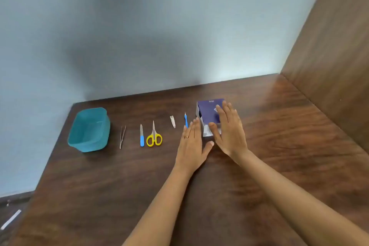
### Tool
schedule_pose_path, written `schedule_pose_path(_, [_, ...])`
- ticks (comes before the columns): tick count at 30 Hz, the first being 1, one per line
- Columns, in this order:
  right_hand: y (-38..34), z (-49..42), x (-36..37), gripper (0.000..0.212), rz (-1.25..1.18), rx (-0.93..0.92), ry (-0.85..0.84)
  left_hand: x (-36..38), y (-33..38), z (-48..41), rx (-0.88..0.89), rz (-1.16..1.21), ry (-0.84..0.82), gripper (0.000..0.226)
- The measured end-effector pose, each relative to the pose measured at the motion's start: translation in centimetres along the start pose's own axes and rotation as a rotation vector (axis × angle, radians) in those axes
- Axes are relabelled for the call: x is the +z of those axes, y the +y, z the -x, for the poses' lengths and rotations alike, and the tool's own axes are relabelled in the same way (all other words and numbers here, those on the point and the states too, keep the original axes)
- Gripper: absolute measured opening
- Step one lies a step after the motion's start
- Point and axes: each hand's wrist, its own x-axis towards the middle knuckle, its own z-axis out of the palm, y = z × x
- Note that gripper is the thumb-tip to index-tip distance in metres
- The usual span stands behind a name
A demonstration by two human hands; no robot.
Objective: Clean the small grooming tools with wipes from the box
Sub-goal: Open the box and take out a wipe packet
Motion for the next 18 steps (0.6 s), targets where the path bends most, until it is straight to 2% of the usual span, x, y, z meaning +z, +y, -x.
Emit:
schedule_pose_path(4, [0.6, 0.3, 0.7, 0.053, 0.017, -0.087, 0.152, 0.7, 1.0, -1.1, -0.047, 0.107, 0.099, 0.072])
schedule_pose_path(10, [-0.2, 0.5, 0.6, 0.046, -0.079, -0.04, 0.334, 0.9, 1.5, -1.3, -0.037, 0.068, 0.258, 0.029])
schedule_pose_path(18, [-0.9, 4.8, -1.8, 0.05, -0.064, -0.063, 0.316, 0.8, 4.4, 3.0, -0.036, -0.065, 0.272, 0.03])
